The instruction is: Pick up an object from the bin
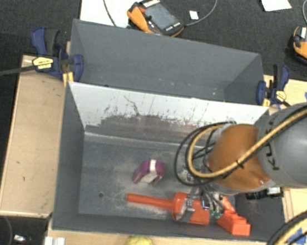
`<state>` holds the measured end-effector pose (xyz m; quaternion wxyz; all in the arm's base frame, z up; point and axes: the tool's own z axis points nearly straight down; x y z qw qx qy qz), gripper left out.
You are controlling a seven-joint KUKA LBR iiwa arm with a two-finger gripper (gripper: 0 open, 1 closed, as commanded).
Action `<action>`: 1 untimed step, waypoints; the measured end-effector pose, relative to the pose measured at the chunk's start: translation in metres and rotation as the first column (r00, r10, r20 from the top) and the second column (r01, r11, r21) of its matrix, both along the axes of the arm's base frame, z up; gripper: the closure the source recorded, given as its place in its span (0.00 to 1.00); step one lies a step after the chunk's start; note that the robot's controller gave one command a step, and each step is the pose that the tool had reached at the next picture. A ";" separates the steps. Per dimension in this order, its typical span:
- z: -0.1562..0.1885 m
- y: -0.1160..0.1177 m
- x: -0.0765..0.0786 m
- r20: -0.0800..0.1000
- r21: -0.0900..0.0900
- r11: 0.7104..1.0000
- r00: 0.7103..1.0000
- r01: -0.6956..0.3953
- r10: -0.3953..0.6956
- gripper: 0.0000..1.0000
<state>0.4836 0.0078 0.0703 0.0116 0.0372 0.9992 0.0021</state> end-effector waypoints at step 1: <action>0.001 -0.001 -0.004 -0.015 0.000 1.000 0.999 0.029 -0.029 1.00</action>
Offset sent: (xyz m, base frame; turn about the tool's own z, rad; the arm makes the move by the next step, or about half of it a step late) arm 0.0000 0.0000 0.0000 0.0000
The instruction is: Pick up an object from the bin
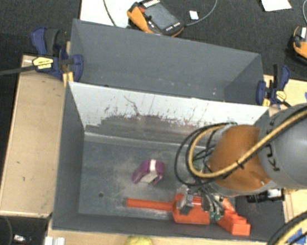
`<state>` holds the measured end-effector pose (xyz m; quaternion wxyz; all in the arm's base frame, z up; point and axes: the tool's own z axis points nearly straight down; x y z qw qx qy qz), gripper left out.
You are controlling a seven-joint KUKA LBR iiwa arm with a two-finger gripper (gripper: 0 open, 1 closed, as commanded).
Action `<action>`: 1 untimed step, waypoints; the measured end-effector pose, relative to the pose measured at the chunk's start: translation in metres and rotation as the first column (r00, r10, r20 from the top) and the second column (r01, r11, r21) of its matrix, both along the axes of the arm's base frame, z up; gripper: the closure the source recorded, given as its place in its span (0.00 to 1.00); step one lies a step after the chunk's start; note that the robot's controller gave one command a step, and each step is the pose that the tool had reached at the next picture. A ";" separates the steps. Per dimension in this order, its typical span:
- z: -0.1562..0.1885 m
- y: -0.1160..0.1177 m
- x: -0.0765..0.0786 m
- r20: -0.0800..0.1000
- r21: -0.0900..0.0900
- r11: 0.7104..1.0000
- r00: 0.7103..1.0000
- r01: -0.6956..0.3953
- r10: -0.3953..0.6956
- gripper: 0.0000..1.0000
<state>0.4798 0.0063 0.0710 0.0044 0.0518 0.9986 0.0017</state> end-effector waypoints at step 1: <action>0.000 0.000 0.000 0.000 0.000 1.000 1.000 0.000 0.000 1.00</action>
Offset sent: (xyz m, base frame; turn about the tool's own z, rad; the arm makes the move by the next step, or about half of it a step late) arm 0.0001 0.0001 0.0274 0.0002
